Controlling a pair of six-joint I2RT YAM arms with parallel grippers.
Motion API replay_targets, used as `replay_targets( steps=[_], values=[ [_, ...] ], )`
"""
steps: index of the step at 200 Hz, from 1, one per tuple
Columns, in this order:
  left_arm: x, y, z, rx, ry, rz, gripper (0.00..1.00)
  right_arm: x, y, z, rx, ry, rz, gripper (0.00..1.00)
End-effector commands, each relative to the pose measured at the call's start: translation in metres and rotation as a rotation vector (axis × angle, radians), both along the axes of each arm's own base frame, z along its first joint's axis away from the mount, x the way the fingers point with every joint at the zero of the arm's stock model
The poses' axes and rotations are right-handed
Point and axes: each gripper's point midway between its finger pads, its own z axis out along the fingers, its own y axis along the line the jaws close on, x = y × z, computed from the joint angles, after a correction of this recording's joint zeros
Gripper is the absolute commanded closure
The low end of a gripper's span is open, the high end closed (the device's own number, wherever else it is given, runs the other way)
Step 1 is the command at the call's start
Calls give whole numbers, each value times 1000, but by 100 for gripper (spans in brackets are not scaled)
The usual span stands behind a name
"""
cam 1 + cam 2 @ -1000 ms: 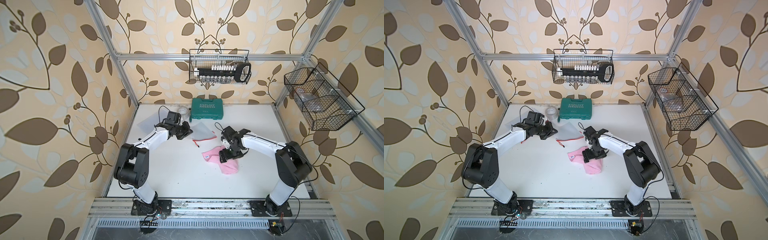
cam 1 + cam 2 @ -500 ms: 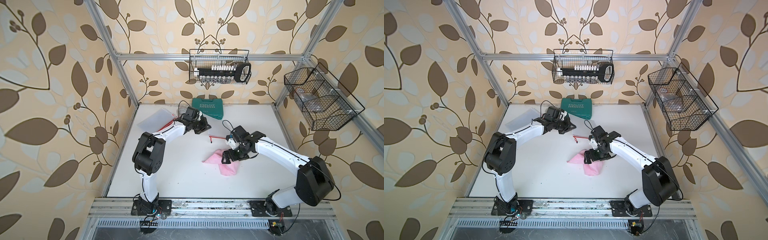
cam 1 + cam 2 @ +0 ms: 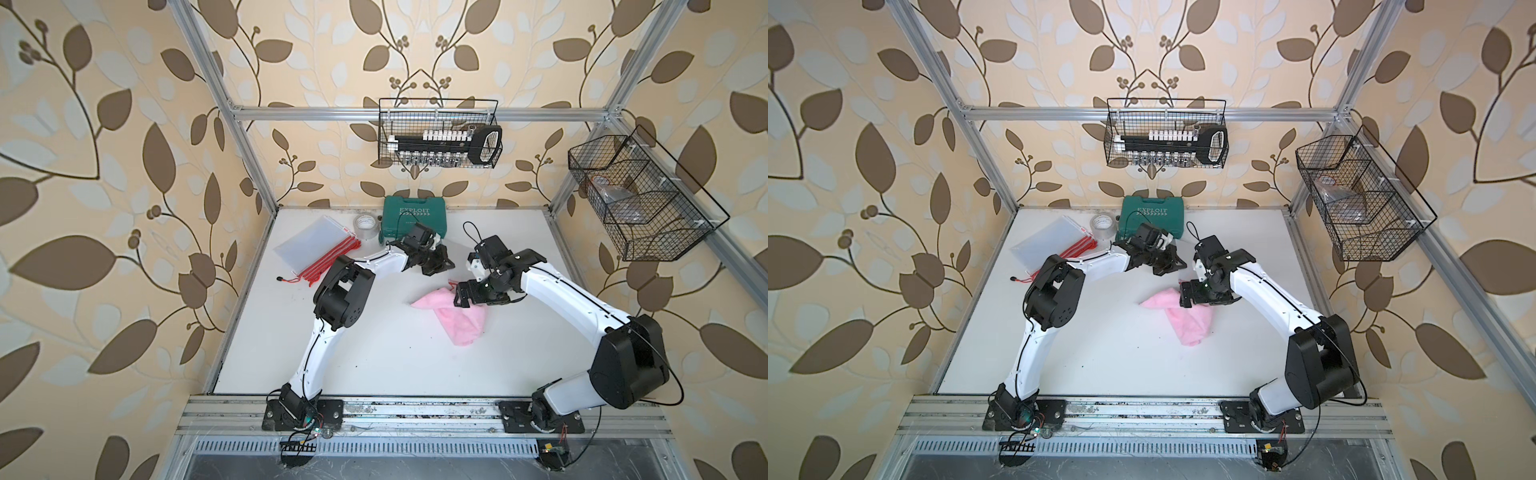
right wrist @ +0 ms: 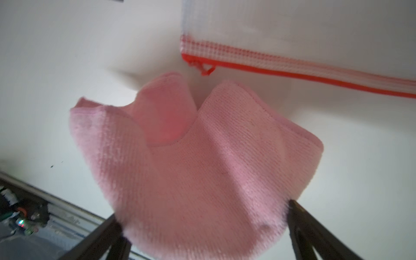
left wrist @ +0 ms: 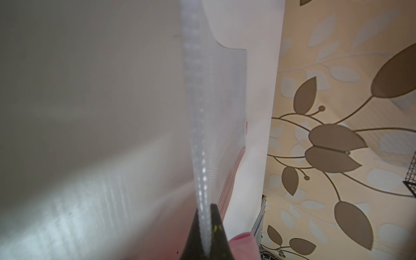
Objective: Wipe the document bag
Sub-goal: Move the document bag to the center of the board.
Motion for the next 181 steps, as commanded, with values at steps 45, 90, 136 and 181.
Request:
replay_targets(
  steps=[45,90,136,181],
  values=[
    [-18,-15,-24,14,53,-61,100,54,-38,-19,-137,-12,-150,2],
    [-29,-3,-37,52,72,-57,100,74,-41,-44,-84,5,-214,2],
    [-17,-6,-34,58,46,-64,100,70,-16,-45,106,46,-188,2],
    [-6,19,-6,59,0,-4,44,40,7,-15,128,44,-77,2]
  ],
)
